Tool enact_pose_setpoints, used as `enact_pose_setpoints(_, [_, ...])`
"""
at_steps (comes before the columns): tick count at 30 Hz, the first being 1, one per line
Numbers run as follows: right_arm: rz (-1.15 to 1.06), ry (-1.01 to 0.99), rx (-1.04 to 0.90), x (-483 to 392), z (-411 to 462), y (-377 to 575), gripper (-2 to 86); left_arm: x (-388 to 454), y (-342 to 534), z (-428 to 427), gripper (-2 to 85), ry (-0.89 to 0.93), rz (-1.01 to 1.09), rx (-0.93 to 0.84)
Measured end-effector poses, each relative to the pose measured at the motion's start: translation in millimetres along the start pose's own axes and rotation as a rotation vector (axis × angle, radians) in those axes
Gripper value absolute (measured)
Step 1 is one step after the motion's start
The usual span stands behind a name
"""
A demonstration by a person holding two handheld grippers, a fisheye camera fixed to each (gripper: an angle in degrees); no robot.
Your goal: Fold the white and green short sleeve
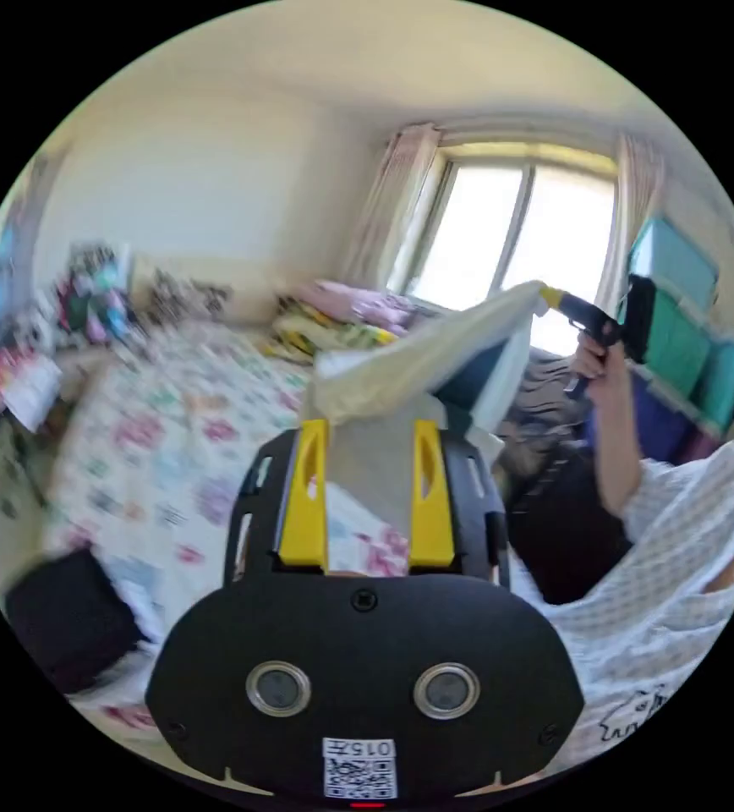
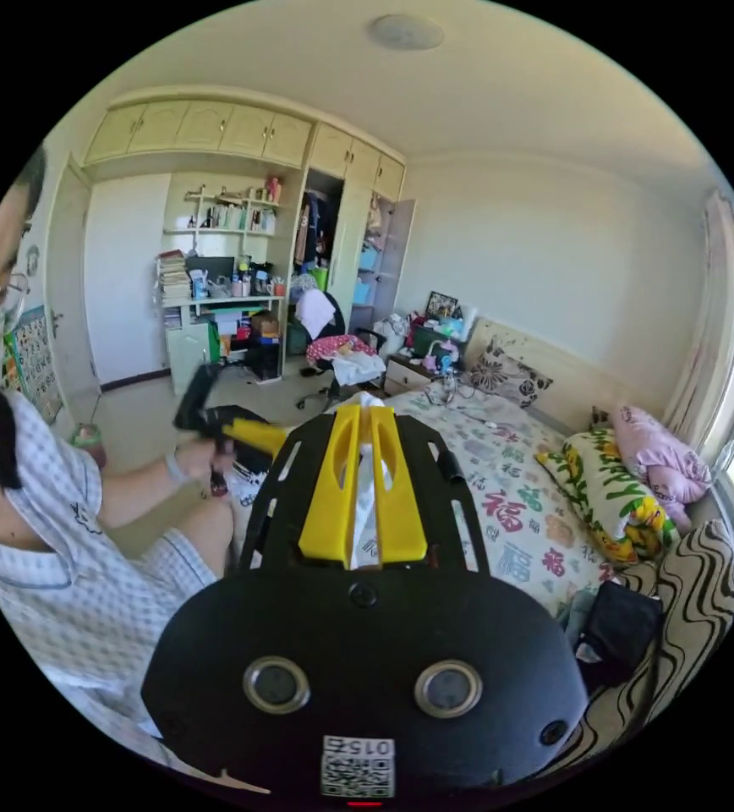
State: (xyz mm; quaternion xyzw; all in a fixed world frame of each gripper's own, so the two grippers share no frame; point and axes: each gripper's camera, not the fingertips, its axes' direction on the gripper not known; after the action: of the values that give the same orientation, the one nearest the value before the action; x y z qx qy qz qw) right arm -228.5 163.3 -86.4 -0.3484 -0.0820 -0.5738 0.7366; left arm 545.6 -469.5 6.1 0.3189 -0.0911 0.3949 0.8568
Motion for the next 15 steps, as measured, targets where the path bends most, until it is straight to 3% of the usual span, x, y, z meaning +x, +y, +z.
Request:
enact_pose_setpoints(1, [-0.017, 0.035, 0.014, -0.6, -2.4, -1.9, 0.5, -8.1, 29.6, 30.3, 15.6, 0.159, -0.102, -0.045])
enact_pose_setpoints(4, [-0.032, 0.034, -0.003, 3.5, 1.4, -6.7, 0.4, -1.4, 97.8, 100.5, 18.0, 0.187, -0.277, -0.093])
enact_pose_setpoints(9, [-0.092, 0.129, -0.097, 7.0, 0.3, -6.1, 0.6, 10.2, 124.3, 200.6, 17.1, 0.365, -0.428, -0.181])
enact_pose_setpoints(11, [-0.105, 0.172, -0.1, 13.0, -10.8, -2.7, 0.6, 27.3, 114.7, 215.4, 13.7, 0.328, -0.34, -0.2])
enact_pose_setpoints(13, [-0.086, 0.202, -0.101, 28.6, -30.6, 0.4, 0.8, 45.1, 101.9, 225.3, 1.3, 0.251, -0.213, -0.237])
enact_pose_setpoints(15, [-0.061, 0.235, -0.085, 43.5, -48.5, 3.4, 1.0, 52.4, 94.1, 226.4, 0.2, 0.206, -0.096, -0.271])
